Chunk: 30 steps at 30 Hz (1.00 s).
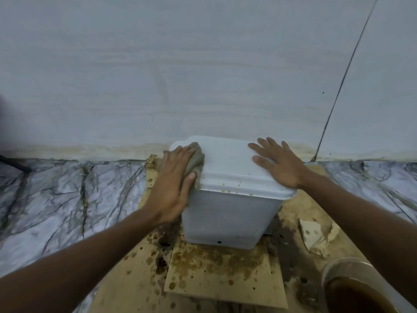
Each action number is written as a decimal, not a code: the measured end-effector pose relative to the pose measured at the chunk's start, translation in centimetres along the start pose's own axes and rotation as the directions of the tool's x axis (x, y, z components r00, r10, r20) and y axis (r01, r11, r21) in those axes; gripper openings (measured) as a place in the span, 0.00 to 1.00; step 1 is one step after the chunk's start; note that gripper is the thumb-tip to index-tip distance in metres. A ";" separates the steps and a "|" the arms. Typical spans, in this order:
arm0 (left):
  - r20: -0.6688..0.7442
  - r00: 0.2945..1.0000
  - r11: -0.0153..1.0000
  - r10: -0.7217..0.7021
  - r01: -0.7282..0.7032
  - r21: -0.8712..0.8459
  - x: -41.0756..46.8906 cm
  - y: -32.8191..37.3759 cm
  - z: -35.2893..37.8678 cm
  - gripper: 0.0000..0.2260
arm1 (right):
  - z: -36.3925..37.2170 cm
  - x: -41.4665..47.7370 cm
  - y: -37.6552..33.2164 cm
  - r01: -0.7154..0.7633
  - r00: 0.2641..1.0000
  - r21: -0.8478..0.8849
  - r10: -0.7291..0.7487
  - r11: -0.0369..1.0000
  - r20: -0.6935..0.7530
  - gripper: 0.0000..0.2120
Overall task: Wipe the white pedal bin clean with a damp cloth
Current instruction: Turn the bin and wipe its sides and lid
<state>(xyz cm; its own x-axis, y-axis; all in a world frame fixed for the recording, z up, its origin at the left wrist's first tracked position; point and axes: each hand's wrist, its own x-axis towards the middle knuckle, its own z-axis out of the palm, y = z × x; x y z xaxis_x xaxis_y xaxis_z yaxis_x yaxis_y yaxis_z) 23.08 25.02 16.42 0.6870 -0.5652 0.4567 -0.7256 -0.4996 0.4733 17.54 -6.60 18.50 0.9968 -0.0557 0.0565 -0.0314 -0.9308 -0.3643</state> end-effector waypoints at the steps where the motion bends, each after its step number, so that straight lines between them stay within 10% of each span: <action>1: -0.017 0.999 0.999 -0.040 0.040 0.003 -0.8 0.5 0.8 0.24 | 0.1 0.0 -0.1 0.000 1.000 -0.023 -0.001 1.000 -0.005 0.27; 30: -0.175 0.963 0.863 -0.204 0.262 0.433 2.2 6.0 3.6 0.22 | 0.9 -0.3 0.4 0.056 0.998 -0.090 -0.059 0.994 -0.031 0.31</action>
<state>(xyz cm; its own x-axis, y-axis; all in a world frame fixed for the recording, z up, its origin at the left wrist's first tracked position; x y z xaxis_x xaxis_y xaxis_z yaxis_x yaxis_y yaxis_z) 20.07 18.41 17.50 0.8168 -0.3271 0.4753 -0.4630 -0.8631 0.2016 17.29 -6.59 17.55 0.9943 -0.0116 0.1064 0.0182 -0.9611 -0.2755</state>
